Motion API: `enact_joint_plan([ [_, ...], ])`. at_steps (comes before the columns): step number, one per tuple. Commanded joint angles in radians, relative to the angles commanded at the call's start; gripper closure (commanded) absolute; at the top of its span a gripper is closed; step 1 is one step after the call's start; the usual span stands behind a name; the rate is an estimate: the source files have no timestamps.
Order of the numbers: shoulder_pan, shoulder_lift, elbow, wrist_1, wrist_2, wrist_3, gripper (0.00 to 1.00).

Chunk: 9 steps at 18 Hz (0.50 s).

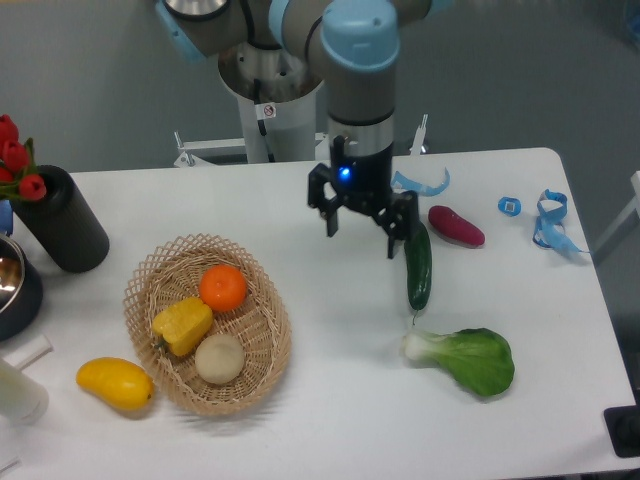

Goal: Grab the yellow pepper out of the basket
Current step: 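Move the open gripper from beside the sweet potato toward the wicker basket, then lower the gripper into the basket over the yellow bell pepper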

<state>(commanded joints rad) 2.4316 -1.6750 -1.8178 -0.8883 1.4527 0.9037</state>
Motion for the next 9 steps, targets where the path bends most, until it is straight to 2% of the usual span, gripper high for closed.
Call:
enact_joint_plan([
  [9, -0.186, -0.083, -0.008, 0.002, -0.002, -0.044, 0.00],
])
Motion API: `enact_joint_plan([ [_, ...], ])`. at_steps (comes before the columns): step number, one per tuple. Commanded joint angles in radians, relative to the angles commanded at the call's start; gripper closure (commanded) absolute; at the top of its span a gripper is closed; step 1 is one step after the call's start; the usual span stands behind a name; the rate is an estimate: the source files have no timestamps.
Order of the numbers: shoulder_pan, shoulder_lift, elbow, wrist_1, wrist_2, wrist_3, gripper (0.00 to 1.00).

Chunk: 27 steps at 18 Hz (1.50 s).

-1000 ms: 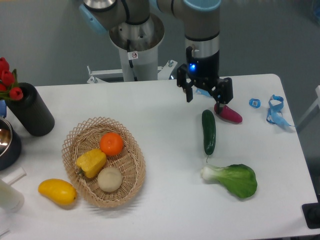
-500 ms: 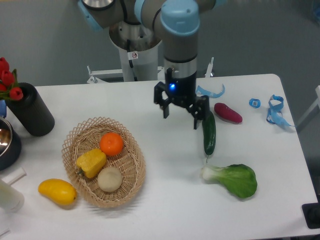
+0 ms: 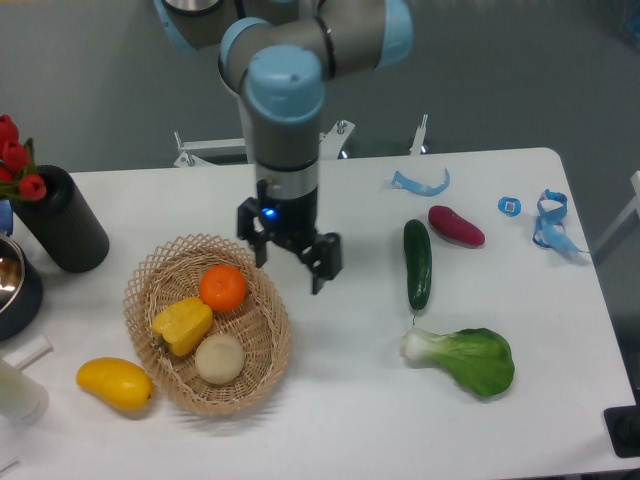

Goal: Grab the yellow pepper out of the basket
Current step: 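Lower the gripper into the basket over the yellow bell pepper, then close the gripper on the yellow bell pepper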

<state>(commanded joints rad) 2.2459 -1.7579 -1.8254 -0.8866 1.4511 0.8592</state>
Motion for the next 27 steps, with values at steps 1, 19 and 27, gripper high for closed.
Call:
enact_joint_plan([
  [1, -0.015, -0.008, 0.002, 0.000, -0.002, -0.009, 0.00],
  [19, -0.163, -0.129, -0.009, 0.092, 0.002, -0.017, 0.00],
  [27, -0.173, -0.172, -0.014, 0.094, 0.002, -0.094, 0.00],
])
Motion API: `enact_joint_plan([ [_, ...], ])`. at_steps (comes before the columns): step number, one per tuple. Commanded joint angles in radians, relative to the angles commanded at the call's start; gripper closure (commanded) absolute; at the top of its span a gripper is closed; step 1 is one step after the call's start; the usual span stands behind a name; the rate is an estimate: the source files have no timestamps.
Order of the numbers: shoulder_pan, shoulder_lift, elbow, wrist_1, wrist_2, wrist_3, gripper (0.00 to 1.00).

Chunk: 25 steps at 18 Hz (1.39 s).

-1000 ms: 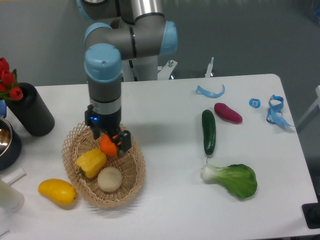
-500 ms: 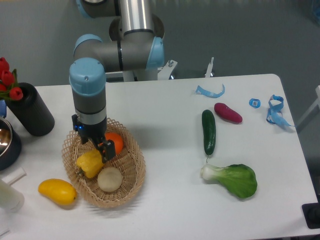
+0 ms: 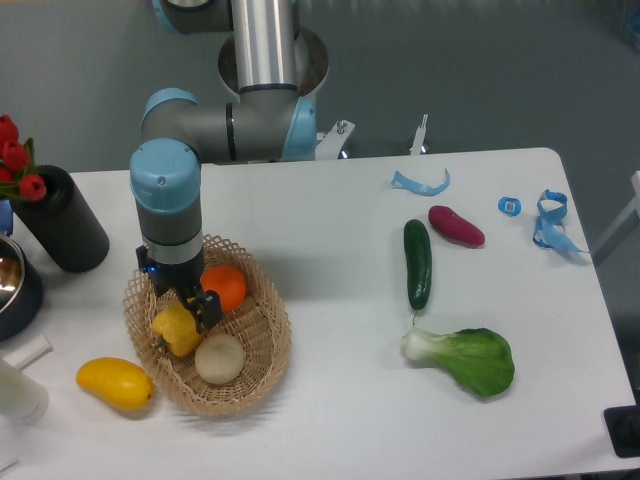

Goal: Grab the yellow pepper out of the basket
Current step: 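Close the gripper on the yellow bell pepper, then lift the yellow pepper out of the basket and carry it toward the cucumber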

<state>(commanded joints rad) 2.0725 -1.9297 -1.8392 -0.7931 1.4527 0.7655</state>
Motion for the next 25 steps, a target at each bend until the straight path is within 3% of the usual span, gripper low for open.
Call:
enact_joint_plan([
  [11, -0.005, -0.034, 0.009, 0.003, 0.000, 0.005, 0.00],
  [12, -0.005, -0.034, 0.012, 0.003, 0.000, 0.005, 0.07],
  [16, -0.005, -0.032, 0.014, 0.002, 0.000, 0.005, 0.49],
  [18, -0.005, -0.032, 0.015, 0.002, 0.000, 0.006, 0.60],
  [21, -0.005, -0.032, 0.015, 0.002, 0.000, 0.009, 0.67],
  [25, 0.006, -0.019, 0.021, 0.002, 0.000, 0.011, 0.67],
])
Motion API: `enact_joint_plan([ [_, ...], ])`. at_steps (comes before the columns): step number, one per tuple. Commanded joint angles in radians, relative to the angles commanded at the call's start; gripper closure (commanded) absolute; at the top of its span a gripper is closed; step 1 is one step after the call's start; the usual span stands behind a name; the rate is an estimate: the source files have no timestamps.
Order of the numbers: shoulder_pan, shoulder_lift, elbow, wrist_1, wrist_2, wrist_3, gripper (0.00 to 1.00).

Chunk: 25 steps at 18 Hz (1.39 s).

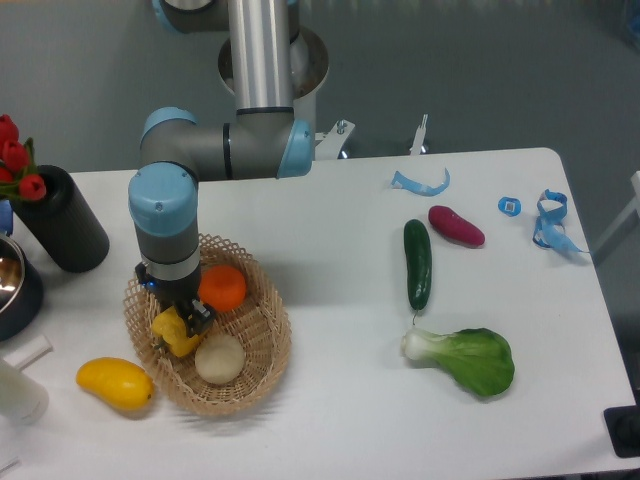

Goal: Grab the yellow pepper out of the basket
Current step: 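Lift the yellow pepper out of the basket and carry it toward the cucumber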

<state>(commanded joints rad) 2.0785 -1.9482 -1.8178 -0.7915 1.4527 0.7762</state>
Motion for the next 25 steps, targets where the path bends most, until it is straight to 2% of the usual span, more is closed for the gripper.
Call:
enact_joint_plan([
  [3, 0.021, 0.053, 0.025, -0.002, -0.002, 0.002, 0.67],
  [5, 0.076, 0.118, 0.025, -0.002, -0.005, -0.003, 0.67],
  [8, 0.211, 0.204, 0.029, -0.003, -0.018, -0.006, 0.67],
  [10, 0.305, 0.230, 0.034, -0.002, -0.050, -0.005, 0.67],
  [14, 0.457, 0.232, 0.098, -0.002, -0.106, 0.003, 0.67],
  [18, 0.578, 0.215, 0.167, -0.002, -0.283, 0.031, 0.67],
  [20, 0.612, 0.210, 0.173, -0.002, -0.314, 0.044, 0.67],
  [25, 0.615, 0.189, 0.187, -0.002, -0.319, 0.107, 0.67],
])
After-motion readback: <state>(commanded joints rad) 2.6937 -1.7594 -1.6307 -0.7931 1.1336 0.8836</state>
